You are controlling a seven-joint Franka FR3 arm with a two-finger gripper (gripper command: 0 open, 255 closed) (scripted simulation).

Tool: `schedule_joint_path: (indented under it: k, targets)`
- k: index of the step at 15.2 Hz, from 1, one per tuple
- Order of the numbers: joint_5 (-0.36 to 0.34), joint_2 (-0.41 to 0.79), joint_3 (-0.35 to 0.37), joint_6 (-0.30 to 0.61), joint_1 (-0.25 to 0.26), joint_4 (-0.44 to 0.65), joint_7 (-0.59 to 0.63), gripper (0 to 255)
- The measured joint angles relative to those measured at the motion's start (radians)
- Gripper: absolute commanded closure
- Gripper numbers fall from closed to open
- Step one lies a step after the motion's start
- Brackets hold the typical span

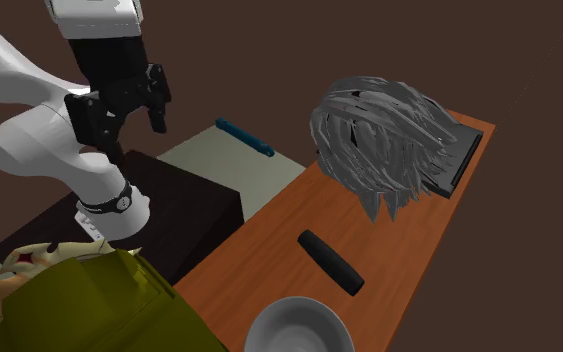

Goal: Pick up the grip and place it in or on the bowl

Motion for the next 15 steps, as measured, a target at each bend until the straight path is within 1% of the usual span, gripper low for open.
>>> schedule_joint_path:
  k: [2,5,10,15]
  targets:
    - [0.006,0.011,0.005,0.010,0.000,0.000,0.013,0]
    - [0.030,0.092,0.029,0.091,-0.005,-0.003,0.080,0]
    - [0.066,0.253,0.070,0.224,-0.015,0.023,0.205,0]
    - [0.087,0.442,0.107,0.341,-0.027,0.097,0.327,0]
